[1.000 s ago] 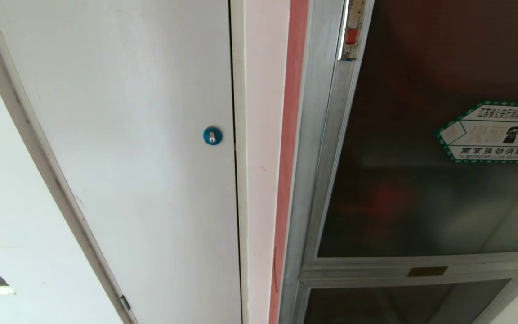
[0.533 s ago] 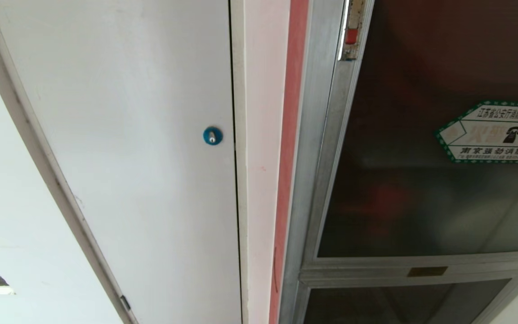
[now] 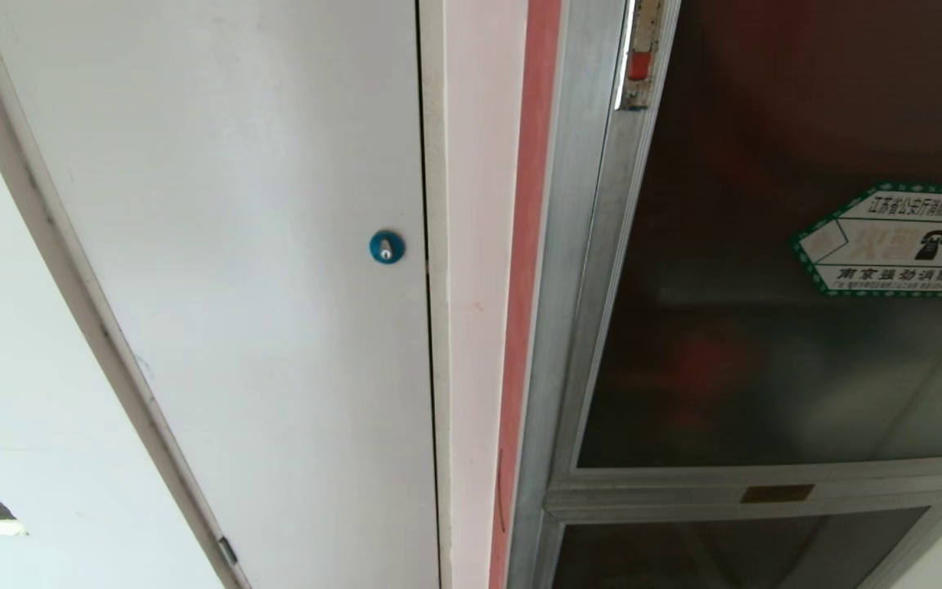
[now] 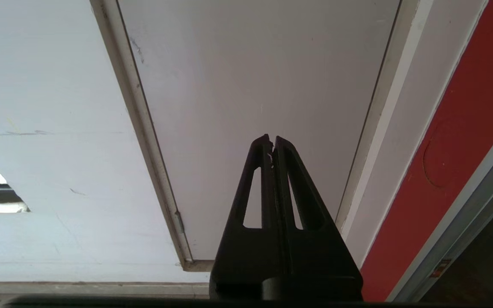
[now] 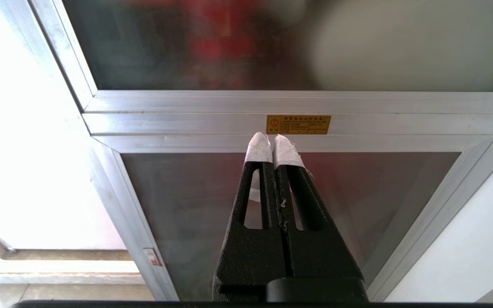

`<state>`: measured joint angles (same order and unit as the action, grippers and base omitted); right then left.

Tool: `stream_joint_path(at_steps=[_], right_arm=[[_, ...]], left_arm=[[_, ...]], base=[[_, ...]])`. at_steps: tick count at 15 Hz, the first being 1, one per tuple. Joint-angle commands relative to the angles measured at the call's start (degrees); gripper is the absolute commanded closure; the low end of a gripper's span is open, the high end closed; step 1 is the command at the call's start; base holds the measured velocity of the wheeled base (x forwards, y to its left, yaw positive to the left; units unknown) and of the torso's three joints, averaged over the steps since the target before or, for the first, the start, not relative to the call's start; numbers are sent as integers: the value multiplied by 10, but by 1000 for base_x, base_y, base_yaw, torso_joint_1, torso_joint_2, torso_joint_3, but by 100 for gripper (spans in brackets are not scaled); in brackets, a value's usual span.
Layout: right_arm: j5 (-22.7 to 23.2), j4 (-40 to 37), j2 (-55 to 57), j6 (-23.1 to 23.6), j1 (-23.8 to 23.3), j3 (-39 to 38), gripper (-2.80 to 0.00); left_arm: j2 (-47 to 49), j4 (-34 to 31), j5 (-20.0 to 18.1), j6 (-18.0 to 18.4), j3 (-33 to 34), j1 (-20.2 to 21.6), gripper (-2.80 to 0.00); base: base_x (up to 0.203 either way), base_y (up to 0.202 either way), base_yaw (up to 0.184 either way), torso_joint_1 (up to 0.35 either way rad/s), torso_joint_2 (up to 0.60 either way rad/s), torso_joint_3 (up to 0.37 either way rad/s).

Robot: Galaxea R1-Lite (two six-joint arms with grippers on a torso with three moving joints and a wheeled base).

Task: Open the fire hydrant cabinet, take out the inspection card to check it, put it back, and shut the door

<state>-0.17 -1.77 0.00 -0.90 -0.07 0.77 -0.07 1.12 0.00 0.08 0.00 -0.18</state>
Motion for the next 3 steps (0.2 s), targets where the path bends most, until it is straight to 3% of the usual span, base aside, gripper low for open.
stream_joint_path(at_steps=[1, 3], right_arm=[[0, 0, 1, 0, 0, -1, 0], [0, 0, 1, 0, 0, 0, 0]], left_arm=[[1, 0, 0, 0, 6, 0, 0], [1, 0, 0, 0, 7, 0, 0]], base=[[0, 0, 0, 0, 0, 0], [0, 0, 0, 0, 0, 0]])
